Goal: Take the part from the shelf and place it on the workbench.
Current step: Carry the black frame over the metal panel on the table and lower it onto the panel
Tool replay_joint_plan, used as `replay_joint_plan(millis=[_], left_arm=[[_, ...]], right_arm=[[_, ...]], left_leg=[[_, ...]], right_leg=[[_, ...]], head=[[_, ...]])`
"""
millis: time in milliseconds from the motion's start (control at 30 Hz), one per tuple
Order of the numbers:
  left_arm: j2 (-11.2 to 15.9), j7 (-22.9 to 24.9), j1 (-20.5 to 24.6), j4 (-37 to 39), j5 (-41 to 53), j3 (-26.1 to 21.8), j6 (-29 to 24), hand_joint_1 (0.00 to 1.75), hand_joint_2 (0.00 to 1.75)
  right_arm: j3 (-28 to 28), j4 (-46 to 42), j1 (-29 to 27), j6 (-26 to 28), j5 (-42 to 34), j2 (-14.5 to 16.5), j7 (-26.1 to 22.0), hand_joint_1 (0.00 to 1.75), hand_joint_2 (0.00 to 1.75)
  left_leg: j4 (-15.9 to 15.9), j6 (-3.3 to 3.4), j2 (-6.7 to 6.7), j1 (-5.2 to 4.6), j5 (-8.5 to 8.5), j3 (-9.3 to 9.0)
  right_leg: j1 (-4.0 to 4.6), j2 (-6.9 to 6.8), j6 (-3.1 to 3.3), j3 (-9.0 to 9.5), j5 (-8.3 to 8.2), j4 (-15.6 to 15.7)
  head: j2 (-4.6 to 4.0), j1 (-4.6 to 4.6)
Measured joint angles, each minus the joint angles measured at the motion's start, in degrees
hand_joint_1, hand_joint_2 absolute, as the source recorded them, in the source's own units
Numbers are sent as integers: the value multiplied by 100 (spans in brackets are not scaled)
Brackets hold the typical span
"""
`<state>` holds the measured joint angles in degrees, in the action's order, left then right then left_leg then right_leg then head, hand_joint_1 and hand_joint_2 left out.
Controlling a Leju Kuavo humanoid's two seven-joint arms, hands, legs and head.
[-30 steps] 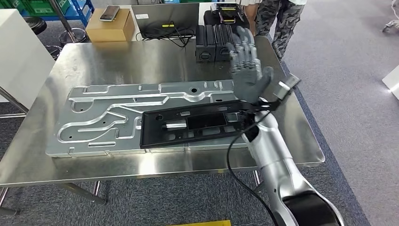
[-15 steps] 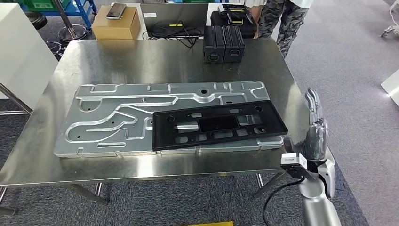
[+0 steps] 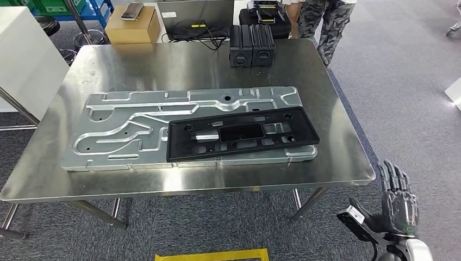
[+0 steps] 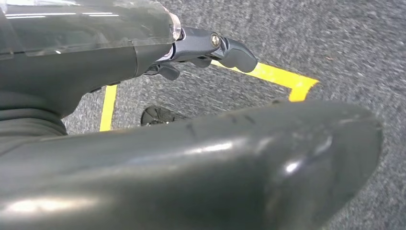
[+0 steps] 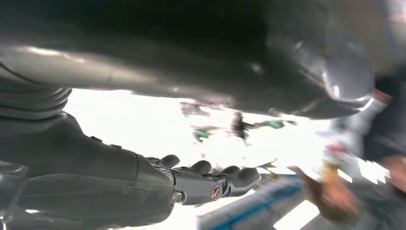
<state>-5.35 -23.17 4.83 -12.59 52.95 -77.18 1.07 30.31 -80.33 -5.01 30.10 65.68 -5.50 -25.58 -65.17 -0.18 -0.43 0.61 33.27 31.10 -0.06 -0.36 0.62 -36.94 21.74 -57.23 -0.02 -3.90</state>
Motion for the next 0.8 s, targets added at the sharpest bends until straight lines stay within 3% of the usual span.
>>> replay_joint_plan(millis=[67, 100, 200, 233, 267, 333, 367, 400, 433, 500, 567, 633, 700, 733, 800], left_arm=[[-4, 1, 9, -1, -24, -2, -5, 0, 0], [-9, 3, 8, -2, -37, -5, -10, 0, 0], [-33, 10, -14, -1, -69, -27, -30, 0, 0], [-42, 10, -16, -1, -76, -34, -37, 0, 0], [-50, 9, -18, -2, -83, -38, -44, 0, 0], [-57, 7, -25, -2, -96, -46, -58, 0, 0], [-60, 7, -32, -2, -93, -54, -62, 0, 0], [-66, 7, -42, -2, -86, -63, -63, 0, 0], [-75, 9, -53, -2, -66, -72, -60, 0, 0], [-96, 20, -74, -2, -18, -82, -49, 0, 0], [-109, 37, -80, -2, 49, -84, -26, 0, 0], [-115, 66, -62, -2, 130, -83, 13, 0, 0], [-116, 109, -47, -2, 212, -77, 48, 0, 0], [-114, 131, -46, -2, 246, -73, 60, 0, 0], [-110, 158, -53, -2, 291, -55, 81, 0, 0]], right_arm=[[386, 459, 19, 91, 236, 5, -22, 0, 0], [595, 748, 53, 161, 347, 2, -74, 0, 0], [1240, 1681, 168, 396, 616, -32, -268, 0, 0], [1427, 1950, 183, 445, 716, -52, -269, 0, 0], [1595, 2209, 201, 479, 836, -81, -221, 0, 0], [1923, 2805, 268, 518, 1114, -156, -23, 0, 0], [2104, 3178, 304, 503, 1273, -204, 150, 0, 0], [2282, 3571, 332, 426, 1437, -250, 404, 0, 0], [2453, 3961, 354, 280, 1580, -292, 725, 0, 0], [2762, 4639, 387, -164, 1762, -338, 1432, 0, 0], [2996, 5152, 453, -775, 1840, -336, 2099, 0, 0], [3168, 5554, 524, -1647, 1871, -289, 2809, 0, 0], [3328, 5865, 568, -2552, 1854, -175, 3429, 0, 0], [3405, 5998, 595, -2879, 1845, -94, 3628, 0, 0], [3520, 6216, 654, -3242, 1840, 91, 3791, 0, 0]], left_leg=[[721, 56, -3, -35, -168, -457], [869, 82, -5, -56, -209, -537], [896, 180, 5, -88, -360, -464], [908, 217, 16, -83, -431, -414], [923, 249, 30, -72, -508, -345], [922, 285, 49, -71, -645, -172], [916, 289, 54, -75, -709, -83], [904, 284, 55, -75, -771, 10], [882, 276, 55, -72, -827, 105], [810, 238, 47, -56, -914, 282], [738, 171, 51, -54, -981, 401], [716, 97, 78, -58, -1059, 434], [715, 25, 91, -50, -1119, 449], [654, -5, 87, -42, -1039, 489], [230, -50, 79, -27, -564, 643]], right_leg=[[13, -4, -53, -67, -97, -9], [12, -5, -86, -80, -141, -10], [-30, 4, -198, -95, -229, 10], [-45, 11, -233, -129, -118, -53], [-57, 19, -263, -189, 107, -216], [-74, 27, -316, -347, 762, -868], [-77, 27, -333, -395, 991, -1239], [-78, 27, -346, -382, 1081, -1511], [-78, 27, -353, -282, 1029, -1611], [-78, 26, -361, 207, 755, -1208], [-61, 36, -320, 833, 768, -381], [-23, 49, -229, 1116, 903, 96], [-12, 35, -127, 1073, 837, 145], [-14, 23, -72, 1022, 778, 147], [-18, 4, 21, 878, 639, 160]], head=[[0, -1], [0, 0], [0, 1], [0, 1], [0, 2], [0, 2], [0, 2], [0, 2], [0, 2], [0, 2], [0, 2], [0, 2], [0, 3], [0, 2], [0, 1]])
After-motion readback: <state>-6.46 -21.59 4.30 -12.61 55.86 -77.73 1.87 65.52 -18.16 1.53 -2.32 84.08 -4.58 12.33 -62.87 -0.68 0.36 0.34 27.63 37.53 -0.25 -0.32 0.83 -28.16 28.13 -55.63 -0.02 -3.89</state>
